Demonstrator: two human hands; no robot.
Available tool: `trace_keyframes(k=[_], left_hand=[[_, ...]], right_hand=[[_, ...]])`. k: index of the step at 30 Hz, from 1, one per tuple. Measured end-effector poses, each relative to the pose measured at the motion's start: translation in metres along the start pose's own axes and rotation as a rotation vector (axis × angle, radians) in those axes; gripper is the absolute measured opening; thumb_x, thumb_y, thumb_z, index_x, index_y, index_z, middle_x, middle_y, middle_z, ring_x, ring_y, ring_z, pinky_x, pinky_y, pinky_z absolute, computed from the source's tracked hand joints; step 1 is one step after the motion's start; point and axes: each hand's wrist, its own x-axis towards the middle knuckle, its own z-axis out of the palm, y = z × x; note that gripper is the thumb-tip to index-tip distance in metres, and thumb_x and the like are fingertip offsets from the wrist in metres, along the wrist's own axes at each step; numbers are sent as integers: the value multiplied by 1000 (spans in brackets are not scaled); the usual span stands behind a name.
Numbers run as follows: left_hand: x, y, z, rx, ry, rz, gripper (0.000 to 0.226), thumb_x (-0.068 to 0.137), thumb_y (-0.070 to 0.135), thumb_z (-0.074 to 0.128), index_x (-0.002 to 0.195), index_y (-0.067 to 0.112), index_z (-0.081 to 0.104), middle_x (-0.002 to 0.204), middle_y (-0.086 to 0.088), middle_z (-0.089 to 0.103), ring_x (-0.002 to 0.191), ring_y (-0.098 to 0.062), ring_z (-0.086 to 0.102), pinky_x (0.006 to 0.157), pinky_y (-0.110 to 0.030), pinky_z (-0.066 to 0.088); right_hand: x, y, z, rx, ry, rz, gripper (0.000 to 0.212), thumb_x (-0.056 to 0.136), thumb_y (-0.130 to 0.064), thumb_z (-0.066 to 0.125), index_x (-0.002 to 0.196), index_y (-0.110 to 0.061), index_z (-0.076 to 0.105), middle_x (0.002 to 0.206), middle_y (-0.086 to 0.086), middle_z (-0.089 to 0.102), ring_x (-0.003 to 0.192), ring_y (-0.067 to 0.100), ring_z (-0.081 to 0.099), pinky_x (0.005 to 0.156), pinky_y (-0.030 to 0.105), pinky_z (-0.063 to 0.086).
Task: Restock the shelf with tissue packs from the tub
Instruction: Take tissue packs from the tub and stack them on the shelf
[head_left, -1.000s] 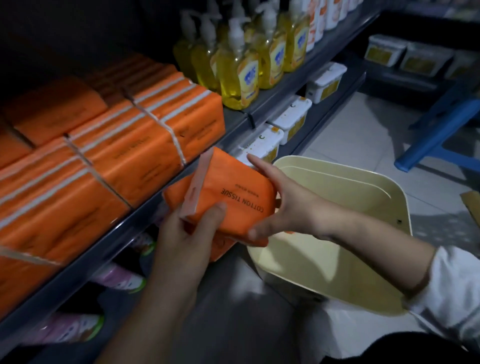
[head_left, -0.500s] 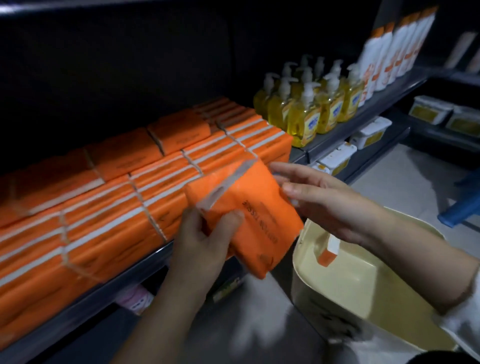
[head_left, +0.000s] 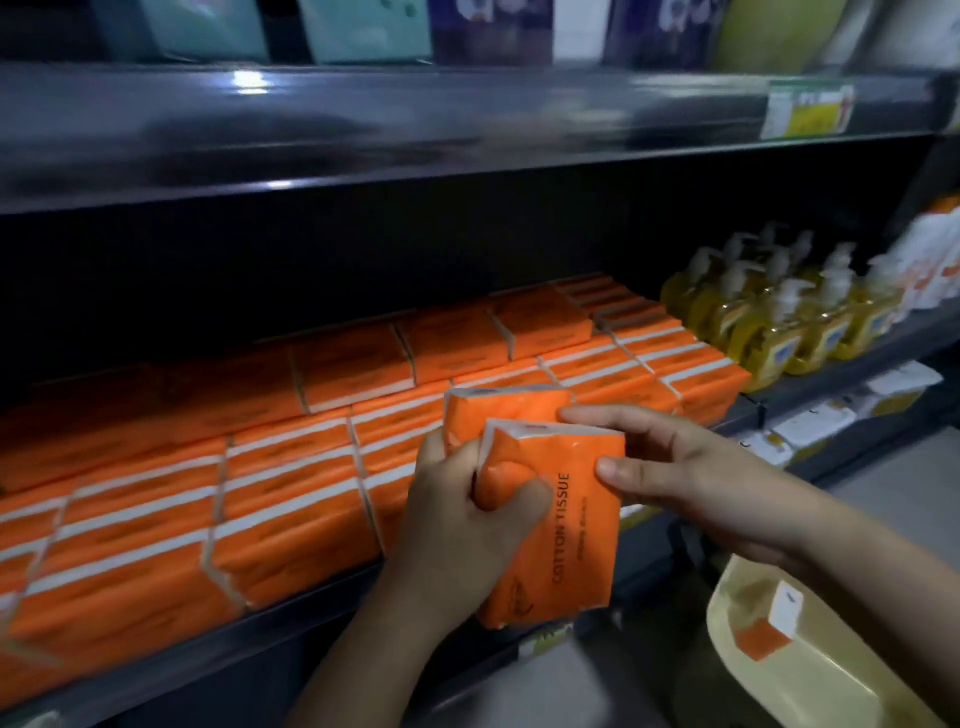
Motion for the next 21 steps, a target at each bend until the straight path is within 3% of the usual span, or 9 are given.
trace_keyframes(k=[3,5,7,9,13,17,21], left_hand=[[2,-4,-18,12,142,4,47,58,71,48,85,38,67,111,13,47,95,20,44,83,-3,34],[8,-7,-36,-24,274,-19,41,72,62,42,94,39,67,115,8,50,90,29,39,79,7,25],[14,-12,-54,-123,395,-70,26,86,43,42,94,42,67,117,2,55,78,20,50,78,-2,38],[17,-20,-69,-148,502,-112,31,91,22,45,93,46,64,117,-7,56,64,2,54,59,-14,43],[22,-34,-78,-150,525,-167,39,91,21,45,111,54,52,122,-9,53,74,-14,55,58,-27,39],[25,-27,-72,-184,509,-131,54,94,21,52,136,48,33,114,9,54,84,2,56,66,-20,41],[25,-20,-69,-206,478,-134,56,94,19,54,139,44,30,94,24,52,63,19,56,64,-18,42]], right_hand=[[15,-3,13,40,-17,-26,59,54,-44,84,107,-23,69,98,8,70,87,25,68,71,31,57],[26,-6,20,151,39,-34,38,64,-30,80,97,-15,70,80,8,65,71,21,63,61,22,54],[36,-7,23,300,147,-3,21,71,-19,67,90,-11,64,71,4,62,65,15,60,57,21,54],[49,-6,20,417,282,45,17,73,-17,63,89,-10,60,79,4,64,72,15,64,63,26,58],[73,-2,15,515,611,116,7,86,-10,61,84,-9,55,85,6,56,74,20,61,66,28,58],[94,2,12,520,718,211,14,86,-12,63,83,-6,51,87,12,56,70,24,63,51,26,58],[108,5,1,386,750,264,20,87,-14,65,91,-3,49,88,14,56,70,25,61,52,27,55]])
